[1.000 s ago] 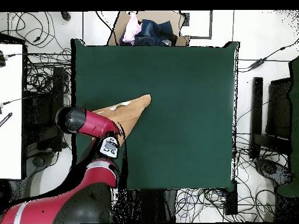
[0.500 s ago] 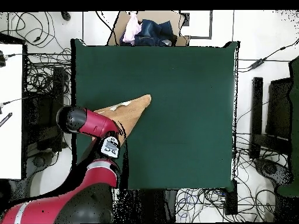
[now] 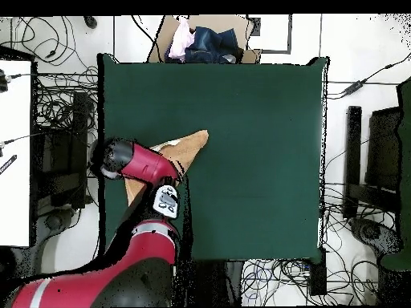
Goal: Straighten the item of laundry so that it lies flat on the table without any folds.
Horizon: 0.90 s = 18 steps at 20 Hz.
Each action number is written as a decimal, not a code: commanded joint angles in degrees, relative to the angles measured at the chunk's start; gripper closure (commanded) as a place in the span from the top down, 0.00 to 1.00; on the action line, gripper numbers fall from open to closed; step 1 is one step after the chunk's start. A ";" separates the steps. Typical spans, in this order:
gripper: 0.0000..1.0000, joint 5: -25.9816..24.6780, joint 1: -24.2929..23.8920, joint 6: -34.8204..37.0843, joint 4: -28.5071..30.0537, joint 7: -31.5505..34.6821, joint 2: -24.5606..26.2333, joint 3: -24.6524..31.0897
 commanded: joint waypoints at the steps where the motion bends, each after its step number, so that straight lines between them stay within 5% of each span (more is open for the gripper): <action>1: 1.00 -3.34 -3.26 8.76 -1.77 11.68 -2.55 -2.82; 4: 1.00 -3.79 -3.70 9.14 -2.44 11.35 -2.26 -2.71; 12: 1.00 0.08 -1.75 -7.10 -0.71 12.49 4.71 2.99; 18: 1.00 1.67 0.74 -8.90 -3.04 15.68 6.74 2.83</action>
